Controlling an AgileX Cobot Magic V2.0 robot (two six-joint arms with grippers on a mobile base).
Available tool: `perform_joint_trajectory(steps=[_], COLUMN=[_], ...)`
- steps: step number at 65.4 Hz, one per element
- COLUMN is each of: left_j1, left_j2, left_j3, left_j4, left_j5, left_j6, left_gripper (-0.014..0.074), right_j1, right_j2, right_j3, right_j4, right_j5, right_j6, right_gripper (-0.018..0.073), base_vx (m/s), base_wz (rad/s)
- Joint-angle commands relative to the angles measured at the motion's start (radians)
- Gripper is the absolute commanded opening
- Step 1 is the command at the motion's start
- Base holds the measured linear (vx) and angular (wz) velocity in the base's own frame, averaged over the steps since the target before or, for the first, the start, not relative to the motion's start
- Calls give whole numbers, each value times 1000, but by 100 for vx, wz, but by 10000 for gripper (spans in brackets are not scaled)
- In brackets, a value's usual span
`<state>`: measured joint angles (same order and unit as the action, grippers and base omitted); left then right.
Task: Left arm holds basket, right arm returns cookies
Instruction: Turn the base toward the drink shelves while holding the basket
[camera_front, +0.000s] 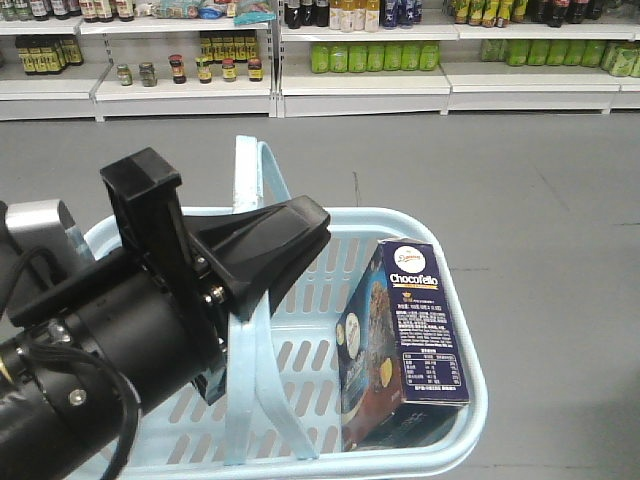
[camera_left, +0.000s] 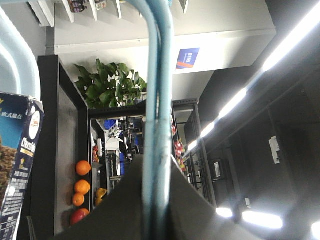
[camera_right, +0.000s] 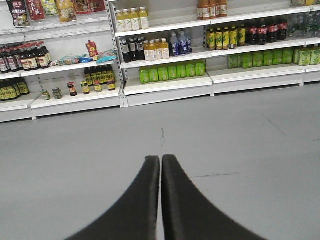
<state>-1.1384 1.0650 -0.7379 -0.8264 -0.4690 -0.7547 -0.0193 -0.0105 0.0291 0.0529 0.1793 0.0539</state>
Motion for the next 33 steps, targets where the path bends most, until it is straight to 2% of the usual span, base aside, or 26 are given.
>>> perform_joint_trajectory(steps=[1, 33], left_j1=[-7, -7], left_j2=[-23, -23], left_j3=[-32, -32], left_j4=[45, 45], left_j5=[-83, -83], left_j6=[2, 2], left_gripper=[-8, -8], right_j1=[-7, -7], right_j2=[-12, -12], right_j3=[2, 2], right_j4=[-2, -2], right_j5=[-75, -75], right_j6=[-13, -13], right_gripper=[-8, -8], base_vx=[48, 49], base_wz=[-1, 4])
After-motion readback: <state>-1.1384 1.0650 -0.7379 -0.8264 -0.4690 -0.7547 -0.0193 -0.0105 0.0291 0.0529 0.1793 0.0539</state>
